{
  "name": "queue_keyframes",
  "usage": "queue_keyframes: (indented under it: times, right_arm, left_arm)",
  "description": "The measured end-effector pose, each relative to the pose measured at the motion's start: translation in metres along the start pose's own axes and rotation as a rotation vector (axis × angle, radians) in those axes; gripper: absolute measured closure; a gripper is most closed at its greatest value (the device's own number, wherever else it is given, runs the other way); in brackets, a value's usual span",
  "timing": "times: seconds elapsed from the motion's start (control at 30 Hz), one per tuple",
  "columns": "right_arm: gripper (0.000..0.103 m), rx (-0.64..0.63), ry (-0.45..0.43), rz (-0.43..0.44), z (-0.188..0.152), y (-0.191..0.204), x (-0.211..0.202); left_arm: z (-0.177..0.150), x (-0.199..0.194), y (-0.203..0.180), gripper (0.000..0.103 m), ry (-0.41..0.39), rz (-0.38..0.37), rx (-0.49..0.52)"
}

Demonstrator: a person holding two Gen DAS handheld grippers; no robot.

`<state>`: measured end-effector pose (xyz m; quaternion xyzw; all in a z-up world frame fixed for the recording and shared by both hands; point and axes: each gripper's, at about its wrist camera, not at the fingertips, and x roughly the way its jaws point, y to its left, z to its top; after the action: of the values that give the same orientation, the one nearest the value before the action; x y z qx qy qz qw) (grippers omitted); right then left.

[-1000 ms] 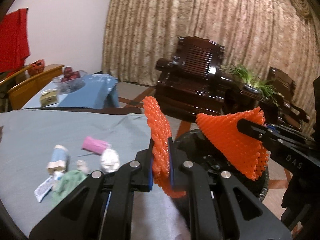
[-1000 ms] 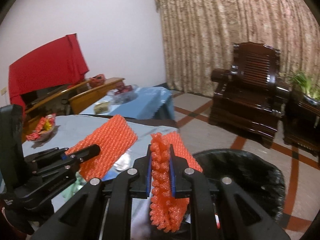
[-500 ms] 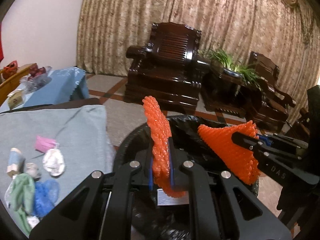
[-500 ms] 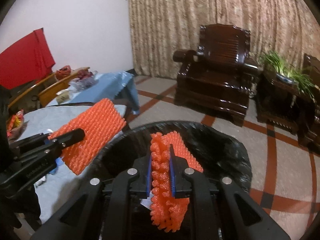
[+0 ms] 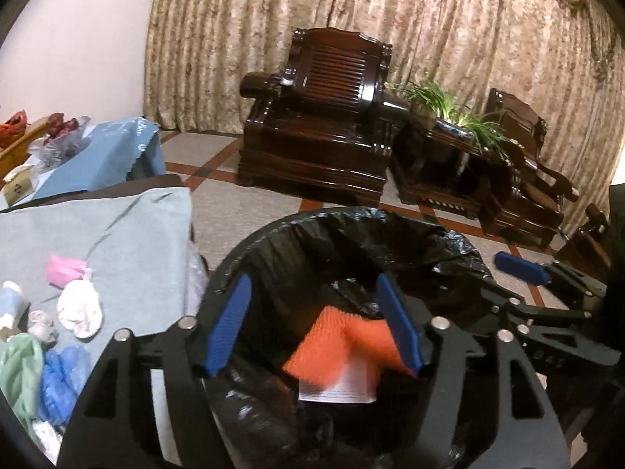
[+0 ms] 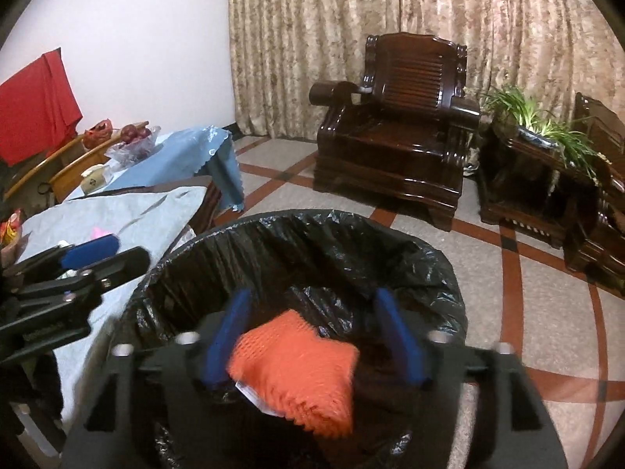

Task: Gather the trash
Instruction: 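Move both nets over the bin and open both tools to drop them, then reach the left tool to the green gloves while the right reaches the white tissue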

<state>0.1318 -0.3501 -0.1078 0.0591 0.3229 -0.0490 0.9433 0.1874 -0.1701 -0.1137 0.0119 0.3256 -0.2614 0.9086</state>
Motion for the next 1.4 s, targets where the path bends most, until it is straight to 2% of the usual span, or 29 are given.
queue_keyframes:
  times: [0.07, 0.1, 0.17, 0.37, 0.5, 0.8, 1.1, 1.4]
  right_arm:
    - [0.014, 0.005, -0.013, -0.002, 0.0, 0.003, -0.005]
    - [0.009, 0.006, -0.018, -0.002, 0.001, 0.005, -0.006]
    - [0.007, 0.007, -0.033, 0.0, 0.002, 0.011, -0.011]
    - [0.006, -0.006, -0.05, 0.061, 0.009, 0.044, -0.018]
    - [0.006, -0.036, -0.057, 0.104, 0.013, 0.073, -0.016]
    - [0.006, -0.094, -0.054, 0.205, 0.023, 0.15, 0.002]
    - [0.006, -0.138, -0.04, 0.268, 0.031, 0.214, 0.033]
    - [0.006, -0.174, 0.018, 0.276, 0.023, 0.269, 0.087]
  left_arm:
    - [-0.002, -0.012, 0.007, 0.023, -0.015, 0.031, -0.003]
    - [-0.003, -0.018, 0.011, 0.022, -0.024, 0.045, -0.003]
    - [-0.003, -0.032, 0.02, 0.016, -0.038, 0.08, -0.008]
    - [-0.005, -0.072, 0.051, 0.014, -0.08, 0.165, -0.02]
    - [-0.008, -0.102, 0.081, 0.014, -0.104, 0.227, -0.067]
    - [-0.021, -0.147, 0.145, 0.014, -0.124, 0.38, -0.125]
    - [-0.029, -0.154, 0.208, 0.014, -0.107, 0.472, -0.201]
    - [-0.041, -0.143, 0.257, 0.014, -0.079, 0.526, -0.26]
